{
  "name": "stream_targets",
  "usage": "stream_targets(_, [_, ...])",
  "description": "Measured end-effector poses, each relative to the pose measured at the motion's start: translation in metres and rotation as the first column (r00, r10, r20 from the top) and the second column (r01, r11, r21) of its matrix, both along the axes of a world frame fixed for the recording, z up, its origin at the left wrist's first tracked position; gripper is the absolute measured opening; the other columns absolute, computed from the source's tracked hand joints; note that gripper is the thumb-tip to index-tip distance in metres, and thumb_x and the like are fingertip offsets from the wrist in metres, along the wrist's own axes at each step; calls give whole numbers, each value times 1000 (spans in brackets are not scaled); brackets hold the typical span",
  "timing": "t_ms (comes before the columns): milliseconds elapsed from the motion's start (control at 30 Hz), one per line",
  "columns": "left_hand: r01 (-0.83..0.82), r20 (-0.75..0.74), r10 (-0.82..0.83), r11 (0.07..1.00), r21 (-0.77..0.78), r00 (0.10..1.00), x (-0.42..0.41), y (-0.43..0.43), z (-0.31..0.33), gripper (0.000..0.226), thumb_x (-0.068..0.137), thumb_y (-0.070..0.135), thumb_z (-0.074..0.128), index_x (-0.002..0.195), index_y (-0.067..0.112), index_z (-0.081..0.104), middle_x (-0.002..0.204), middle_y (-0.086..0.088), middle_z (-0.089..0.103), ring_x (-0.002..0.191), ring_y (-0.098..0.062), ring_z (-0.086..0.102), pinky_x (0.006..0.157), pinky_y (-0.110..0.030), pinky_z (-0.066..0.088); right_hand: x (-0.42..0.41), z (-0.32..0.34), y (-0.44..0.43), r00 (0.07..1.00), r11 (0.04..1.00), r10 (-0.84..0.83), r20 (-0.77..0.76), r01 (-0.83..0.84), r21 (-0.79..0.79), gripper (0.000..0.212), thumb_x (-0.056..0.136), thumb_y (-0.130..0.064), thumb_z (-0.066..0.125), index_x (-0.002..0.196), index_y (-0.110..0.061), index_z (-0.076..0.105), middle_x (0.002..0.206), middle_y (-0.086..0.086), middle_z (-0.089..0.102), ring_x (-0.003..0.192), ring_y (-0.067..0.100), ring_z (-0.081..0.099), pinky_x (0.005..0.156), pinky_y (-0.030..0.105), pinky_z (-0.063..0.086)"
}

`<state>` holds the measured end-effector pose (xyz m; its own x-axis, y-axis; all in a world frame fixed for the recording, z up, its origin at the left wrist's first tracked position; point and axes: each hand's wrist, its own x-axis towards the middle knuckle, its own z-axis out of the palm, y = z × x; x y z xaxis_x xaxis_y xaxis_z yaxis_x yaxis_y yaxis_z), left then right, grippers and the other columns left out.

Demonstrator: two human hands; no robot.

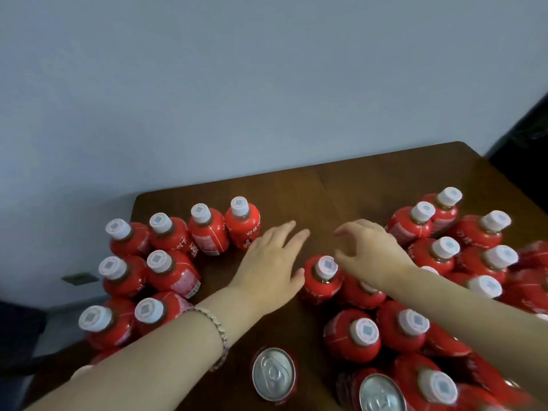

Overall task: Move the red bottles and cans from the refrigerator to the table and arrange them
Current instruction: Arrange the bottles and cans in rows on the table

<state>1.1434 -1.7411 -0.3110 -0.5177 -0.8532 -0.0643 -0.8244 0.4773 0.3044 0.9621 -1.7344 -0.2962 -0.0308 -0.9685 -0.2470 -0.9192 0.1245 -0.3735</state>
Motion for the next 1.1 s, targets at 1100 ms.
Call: stream_targets(1100, [-314,235,372,916,-251,898,99,-1,-46,87,39,28,94,118,11,63,115,-23,62,94,-38,66,91,-53,47,122,-43,-17,924,979,-157,349,99,179,70,82,-30,68,140,-18,30,134,10,42,115,29,54,94,35,44])
